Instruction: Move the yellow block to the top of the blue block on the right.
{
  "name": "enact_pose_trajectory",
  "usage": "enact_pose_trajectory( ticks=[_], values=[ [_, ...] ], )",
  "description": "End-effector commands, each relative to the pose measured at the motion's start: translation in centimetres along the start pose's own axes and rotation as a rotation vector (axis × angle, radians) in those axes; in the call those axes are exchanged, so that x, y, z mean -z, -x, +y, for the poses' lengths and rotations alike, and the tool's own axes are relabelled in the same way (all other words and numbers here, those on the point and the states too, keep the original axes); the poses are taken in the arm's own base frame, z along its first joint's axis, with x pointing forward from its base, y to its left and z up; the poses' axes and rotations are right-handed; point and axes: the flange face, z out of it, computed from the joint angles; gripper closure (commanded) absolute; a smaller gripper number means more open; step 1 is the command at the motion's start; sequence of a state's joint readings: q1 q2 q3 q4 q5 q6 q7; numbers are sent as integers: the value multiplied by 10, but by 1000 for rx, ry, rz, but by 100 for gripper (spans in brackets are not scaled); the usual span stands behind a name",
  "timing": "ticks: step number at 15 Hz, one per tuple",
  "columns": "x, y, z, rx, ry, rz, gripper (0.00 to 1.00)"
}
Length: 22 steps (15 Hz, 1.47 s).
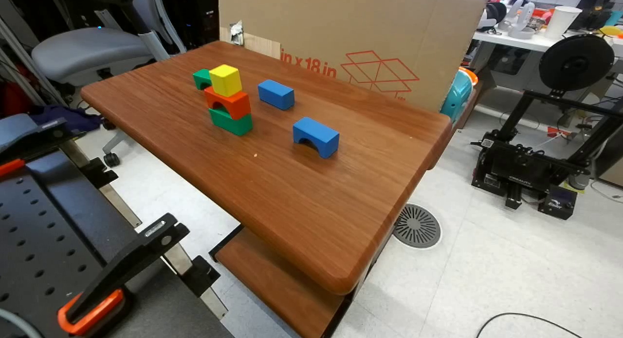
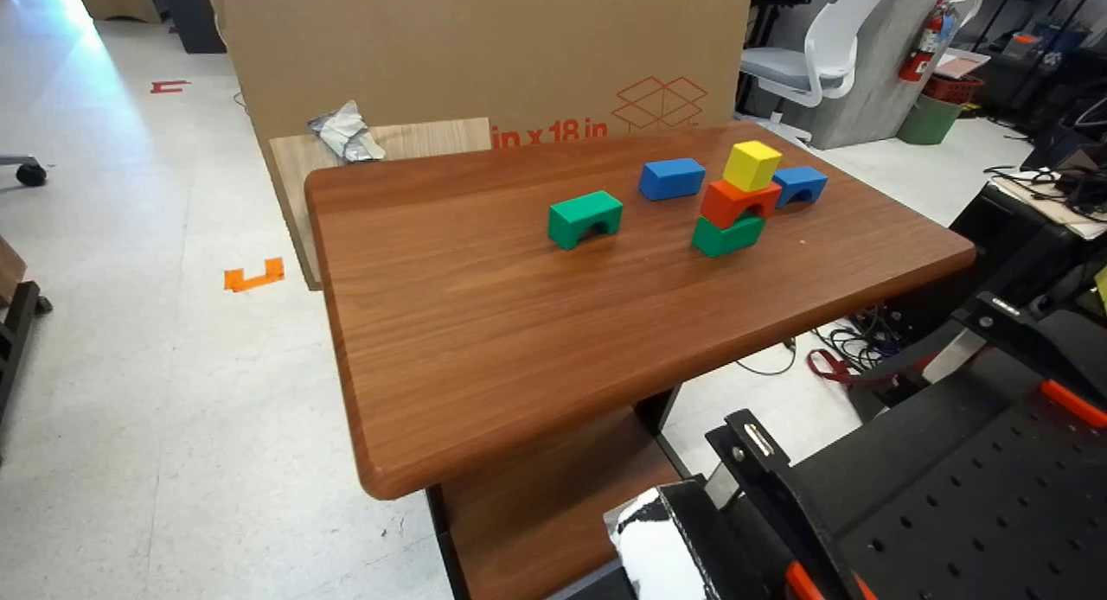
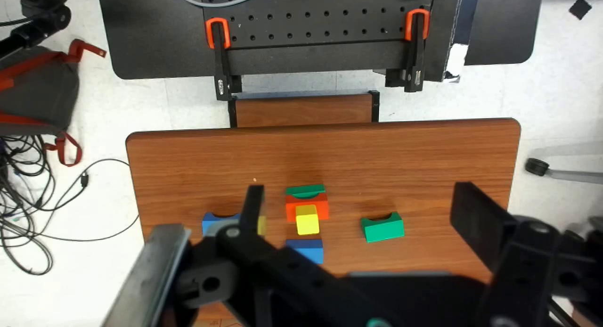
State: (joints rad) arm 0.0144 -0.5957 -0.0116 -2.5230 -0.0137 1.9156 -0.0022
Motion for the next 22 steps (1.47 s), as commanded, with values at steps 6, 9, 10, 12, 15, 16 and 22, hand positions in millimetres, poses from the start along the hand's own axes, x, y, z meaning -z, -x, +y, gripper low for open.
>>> enact_pose_trajectory(
  ticks=[6,9,10,12,15,16,22],
  values=[
    [1,0,0,0,0,-1,0],
    [1,0,0,0,0,-1,0],
    [1,0,0,0,0,-1,0],
    [1,0,0,0,0,-1,0],
    [-8,-6,0,-14,9,1,0],
    [-17,-10,0,-28,26,10,0],
    [-78,-34,-4,0,67,87,0]
  ],
)
